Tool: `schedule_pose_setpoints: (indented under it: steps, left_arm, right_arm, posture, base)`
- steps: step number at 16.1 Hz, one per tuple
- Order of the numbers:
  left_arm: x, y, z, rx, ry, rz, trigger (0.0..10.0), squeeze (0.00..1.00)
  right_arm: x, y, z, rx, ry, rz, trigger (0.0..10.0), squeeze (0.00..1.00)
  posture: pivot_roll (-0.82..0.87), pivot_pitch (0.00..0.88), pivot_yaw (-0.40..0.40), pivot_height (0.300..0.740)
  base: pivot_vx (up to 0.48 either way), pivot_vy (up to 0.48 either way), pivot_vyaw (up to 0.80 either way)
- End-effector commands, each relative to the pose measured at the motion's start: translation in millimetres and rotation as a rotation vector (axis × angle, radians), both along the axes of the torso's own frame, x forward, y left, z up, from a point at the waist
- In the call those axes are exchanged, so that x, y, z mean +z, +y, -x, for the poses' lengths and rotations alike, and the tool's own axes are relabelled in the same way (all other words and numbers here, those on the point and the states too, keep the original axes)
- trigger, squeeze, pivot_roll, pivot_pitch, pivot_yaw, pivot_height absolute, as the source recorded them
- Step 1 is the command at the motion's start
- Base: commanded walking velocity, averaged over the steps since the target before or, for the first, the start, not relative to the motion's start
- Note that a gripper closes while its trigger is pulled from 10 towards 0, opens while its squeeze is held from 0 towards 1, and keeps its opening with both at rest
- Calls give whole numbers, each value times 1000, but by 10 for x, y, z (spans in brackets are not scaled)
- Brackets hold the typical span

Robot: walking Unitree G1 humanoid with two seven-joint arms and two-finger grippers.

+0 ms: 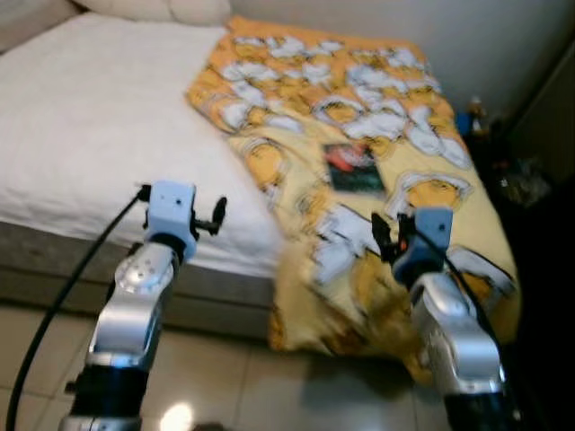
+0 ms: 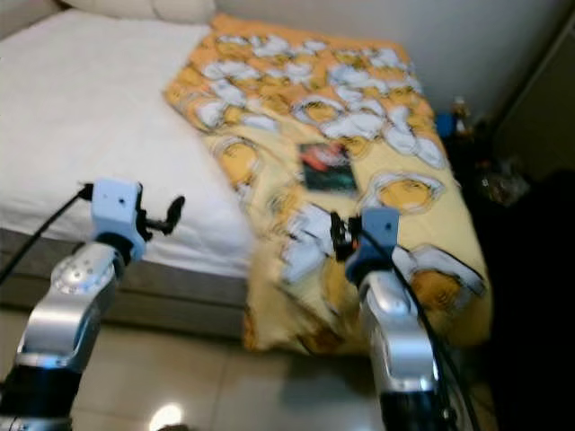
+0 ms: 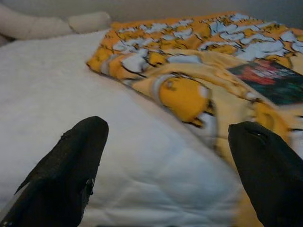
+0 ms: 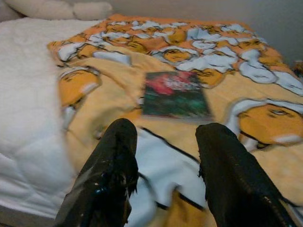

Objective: Clean up the room

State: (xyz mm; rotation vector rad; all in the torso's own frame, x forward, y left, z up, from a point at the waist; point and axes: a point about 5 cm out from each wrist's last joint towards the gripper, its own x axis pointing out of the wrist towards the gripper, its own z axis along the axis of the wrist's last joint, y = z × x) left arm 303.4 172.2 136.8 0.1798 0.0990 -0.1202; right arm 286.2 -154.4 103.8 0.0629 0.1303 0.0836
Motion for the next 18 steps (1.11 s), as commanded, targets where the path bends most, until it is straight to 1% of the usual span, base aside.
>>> schedule_pose_setpoints:
  steps: [1,2,3,5,6,8,10,11,14,17,18]
  left_arm:
    - [27,-84,-30,-23,-5,-10,10000,882]
    - [25,-83,-35,-28,-7,-16,10000,835]
    - [25,-86,-34,-35,-7,-20,10000,824]
    - [29,-82,-37,-40,-10,-17,10000,831]
    - [37,-67,-40,-20,-20,18,10000,820]
    - [29,-54,-44,-9,-14,36,10000,773]
    - [25,-65,-47,-17,-18,3,10000,776]
    - [25,-79,-49,-17,-18,-1,10000,780]
    - [23,-73,-59,-11,-15,0,10000,780]
    - [21,-67,-60,-8,-14,-1,10000,776]
    - [21,-65,-60,-8,-14,-2,10000,780]
  right_arm:
    - [-15,-82,4,-24,8,4,10000,0]
    - [-15,-85,-2,-29,9,15,10000,0]
    - [-18,-90,-10,-35,11,30,10000,0]
    - [-24,-90,-22,-36,18,41,10000,0]
    - [-25,-90,-26,-34,19,40,10000,0]
    - [-12,-88,-35,-34,14,47,10000,0]
    - [8,-68,-46,2,9,92,10000,0]
    - [7,-70,-47,3,10,100,10000,0]
    - [-16,-68,-50,10,25,85,10000,0]
    - [-24,-67,-52,6,30,89,10000,0]
    - [-33,-82,-52,-11,36,74,10000,0]
  posture:
    - [65,0,-32,740]
    - [65,0,-31,740]
    - [65,0,-31,740]
    - [67,0,-30,740]
    - [66,0,-30,740]
    - [64,0,-29,740]
    - [64,0,-30,740]
    - [65,0,-30,740]
    - [66,0,-30,740]
    - [66,0,-30,740]
    - [66,0,-30,740]
  base:
    - [0,0,0]
    - [0,0,0]
    - [0,0,0]
    - [0,0,0]
    - [0,0,0]
    - [0,0,0]
    - [0,0,0]
    - [0,-244,0]
    - [0,-480,788]
    - [0,-480,0]
    - [0,-480,0]
